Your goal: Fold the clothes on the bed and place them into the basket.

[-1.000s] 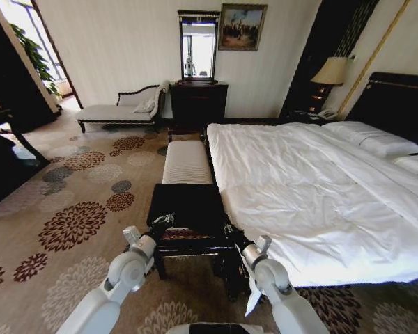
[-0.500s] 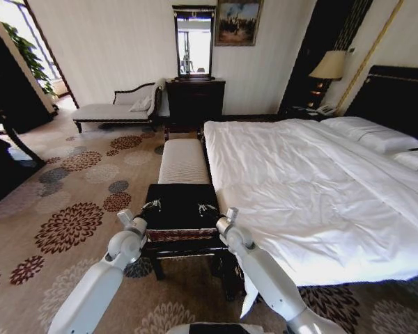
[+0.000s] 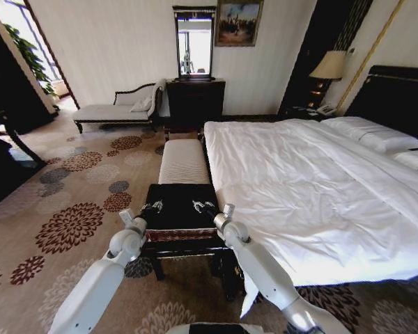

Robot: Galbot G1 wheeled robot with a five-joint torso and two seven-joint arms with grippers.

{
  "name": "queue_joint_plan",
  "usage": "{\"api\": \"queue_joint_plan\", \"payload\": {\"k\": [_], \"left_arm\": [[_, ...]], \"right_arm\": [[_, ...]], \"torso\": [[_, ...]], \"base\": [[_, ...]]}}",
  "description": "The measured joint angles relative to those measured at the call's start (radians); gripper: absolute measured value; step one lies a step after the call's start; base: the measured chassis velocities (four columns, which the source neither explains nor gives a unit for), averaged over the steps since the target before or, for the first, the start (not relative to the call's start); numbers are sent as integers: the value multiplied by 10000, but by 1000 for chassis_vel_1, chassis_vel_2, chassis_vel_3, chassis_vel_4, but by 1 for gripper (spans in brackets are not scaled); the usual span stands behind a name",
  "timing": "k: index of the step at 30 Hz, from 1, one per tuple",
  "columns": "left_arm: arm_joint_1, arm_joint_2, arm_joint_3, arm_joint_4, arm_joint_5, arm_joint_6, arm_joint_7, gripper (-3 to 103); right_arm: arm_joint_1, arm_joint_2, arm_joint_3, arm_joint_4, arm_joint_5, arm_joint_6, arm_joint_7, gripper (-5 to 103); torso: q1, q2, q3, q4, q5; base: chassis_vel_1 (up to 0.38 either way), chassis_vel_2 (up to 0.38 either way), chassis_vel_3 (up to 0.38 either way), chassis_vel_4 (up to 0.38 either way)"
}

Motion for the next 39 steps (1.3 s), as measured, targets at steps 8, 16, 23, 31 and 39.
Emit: {"api": "queue_joint_plan", "payload": {"k": [8, 16, 23, 31, 39], "left_arm": [[905, 226, -669, -847, 2967, -808, -276, 88], [3532, 198, -2849, -2460, 3894, -1406, -60, 100], [5100, -275, -4183, -3592, 3865, -1817, 461, 100], [5612, -451, -4393, -4044, 4097, -1990, 596, 100], [5573, -451, -4356, -4034, 4095, -1991, 596, 100]], "right_arm": [[-1055, -374, 1344, 1113, -2322, 644, 118, 94], [-4465, -962, 5151, 3658, -4211, 1830, -438, 100], [-6437, -728, 7013, 4683, -4430, 2641, -988, 100], [-6675, -697, 7385, 4779, -4915, 3092, -1114, 100], [-6631, -697, 7343, 4744, -4911, 3093, -1101, 100]], "torso": [[1, 1, 0, 0, 0], [-2, 3, -3, -3, 2], [-3, 5, -3, 1, 1], [-1, 3, 0, 1, 1], [0, 2, 0, 0, 0]], "base": [[0, 0, 0, 0], [0, 0, 0, 0], [0, 0, 0, 0], [0, 0, 0, 0], [0, 0, 0, 0]]}}
